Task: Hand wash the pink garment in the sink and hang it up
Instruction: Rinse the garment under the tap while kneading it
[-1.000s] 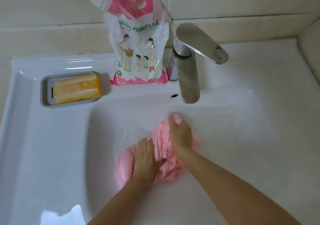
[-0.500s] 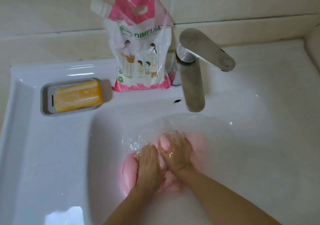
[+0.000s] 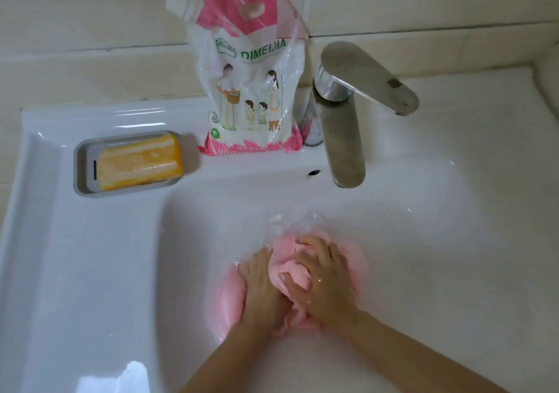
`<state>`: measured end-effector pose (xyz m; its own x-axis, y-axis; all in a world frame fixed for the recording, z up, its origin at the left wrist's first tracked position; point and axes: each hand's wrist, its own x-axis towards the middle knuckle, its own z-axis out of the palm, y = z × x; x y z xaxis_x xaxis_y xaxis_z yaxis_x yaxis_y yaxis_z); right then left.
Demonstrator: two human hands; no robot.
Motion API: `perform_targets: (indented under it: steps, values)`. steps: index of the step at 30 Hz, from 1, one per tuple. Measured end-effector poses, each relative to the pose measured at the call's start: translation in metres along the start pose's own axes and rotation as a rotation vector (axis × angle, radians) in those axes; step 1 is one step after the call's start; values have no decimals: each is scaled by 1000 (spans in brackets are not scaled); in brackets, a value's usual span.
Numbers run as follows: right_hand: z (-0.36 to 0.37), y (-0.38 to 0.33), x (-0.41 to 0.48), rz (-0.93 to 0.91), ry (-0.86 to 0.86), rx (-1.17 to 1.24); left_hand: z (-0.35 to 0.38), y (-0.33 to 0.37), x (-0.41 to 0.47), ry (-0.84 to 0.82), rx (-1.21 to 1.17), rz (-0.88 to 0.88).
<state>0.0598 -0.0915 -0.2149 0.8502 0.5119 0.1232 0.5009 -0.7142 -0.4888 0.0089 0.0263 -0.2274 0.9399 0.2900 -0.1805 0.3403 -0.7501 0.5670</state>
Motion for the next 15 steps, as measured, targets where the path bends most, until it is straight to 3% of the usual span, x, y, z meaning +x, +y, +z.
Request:
perform_targets:
  steps: [3,7,11,13,14,15]
  values:
    - [18,3,7,42,81,-80,0,-3,1,-41,90,143]
    - [36,15,30,159,68,-9,8,-11,-1,4,16,64]
    - [21,3,60,586,124,26,9,-12,-2,24,60,100]
    - [10,1,64,906,209,304,9,-12,-2,-15,39,97]
    - [5,4,59,920,226,458,7,-12,0,-29,47,95]
    - [-1,5,48,806,222,513,7,-13,1,-20,57,109]
